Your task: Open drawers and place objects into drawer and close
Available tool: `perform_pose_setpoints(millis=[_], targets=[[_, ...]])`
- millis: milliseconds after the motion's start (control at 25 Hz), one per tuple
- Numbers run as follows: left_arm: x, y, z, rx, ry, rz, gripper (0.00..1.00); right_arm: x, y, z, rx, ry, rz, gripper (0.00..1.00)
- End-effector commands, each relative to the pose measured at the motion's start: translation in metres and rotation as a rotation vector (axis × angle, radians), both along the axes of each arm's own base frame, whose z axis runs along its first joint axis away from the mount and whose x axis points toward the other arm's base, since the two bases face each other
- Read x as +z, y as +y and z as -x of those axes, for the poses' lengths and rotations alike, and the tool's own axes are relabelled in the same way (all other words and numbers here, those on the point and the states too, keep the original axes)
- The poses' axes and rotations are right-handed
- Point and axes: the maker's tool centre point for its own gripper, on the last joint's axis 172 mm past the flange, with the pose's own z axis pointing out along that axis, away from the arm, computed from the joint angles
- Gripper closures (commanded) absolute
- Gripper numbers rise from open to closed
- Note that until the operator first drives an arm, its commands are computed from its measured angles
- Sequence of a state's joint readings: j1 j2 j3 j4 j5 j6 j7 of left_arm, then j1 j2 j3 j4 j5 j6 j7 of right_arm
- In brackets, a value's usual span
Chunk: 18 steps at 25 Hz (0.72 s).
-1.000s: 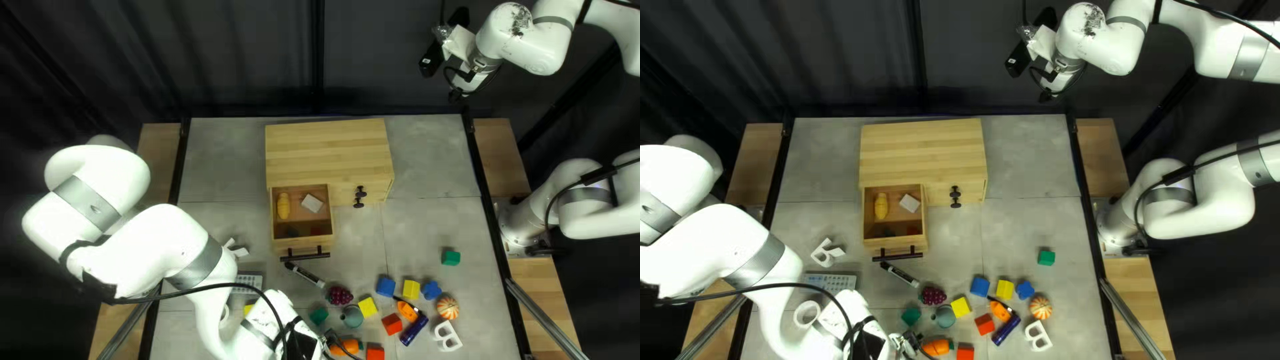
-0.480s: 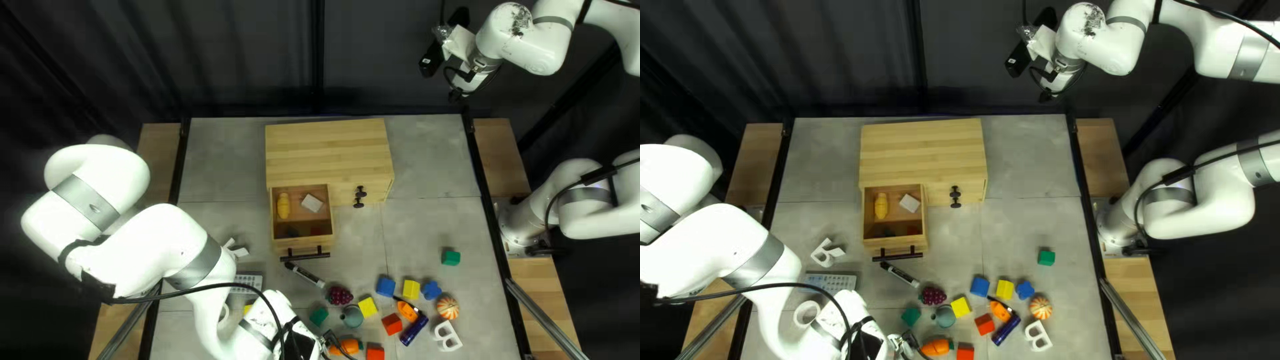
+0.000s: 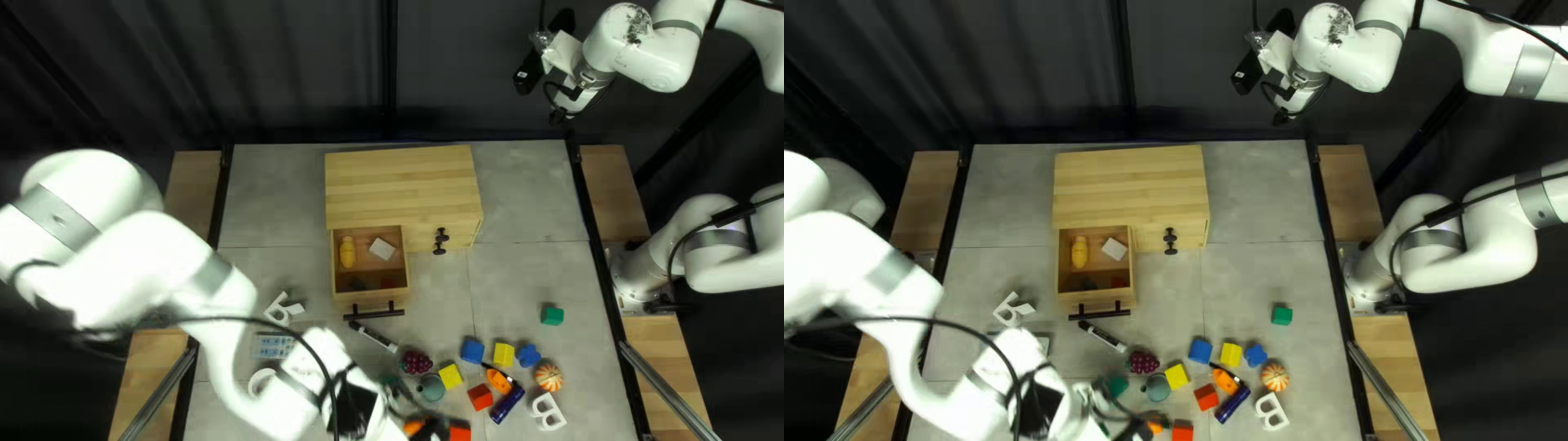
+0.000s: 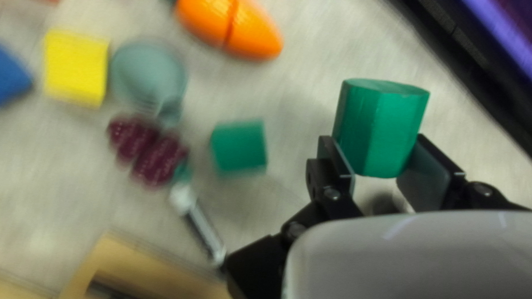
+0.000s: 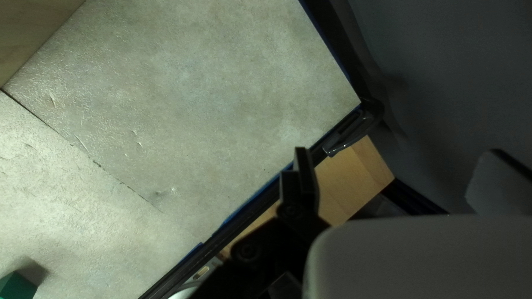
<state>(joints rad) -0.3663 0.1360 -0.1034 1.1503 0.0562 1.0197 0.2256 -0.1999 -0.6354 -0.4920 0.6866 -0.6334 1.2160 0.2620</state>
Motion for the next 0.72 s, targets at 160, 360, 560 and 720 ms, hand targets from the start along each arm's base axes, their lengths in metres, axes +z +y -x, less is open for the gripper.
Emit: perform_pose_setpoints(millis=[160,360,560,720], targets=[[0.074,0.172,0.002,0.490,0.054,-0.075,1.00,0.000,0.000,0.000,0.000,0.000,0.000,0.00],[0.052,0.227,-0.007,0.718,0.072,-0.058,0.03,0.000,0.000,0.000,0.000,0.000,0.000,0.00],[0.036,0.218,-0.008,0.789,0.072,-0.039,0.00,0.000,0.000,0.000,0.000,0.000,0.000,0.00],[0.041,0.204,0.000,0.807,0.064,-0.036,0.00,0.000,0.000,0.000,0.000,0.000,0.000,0.00]])
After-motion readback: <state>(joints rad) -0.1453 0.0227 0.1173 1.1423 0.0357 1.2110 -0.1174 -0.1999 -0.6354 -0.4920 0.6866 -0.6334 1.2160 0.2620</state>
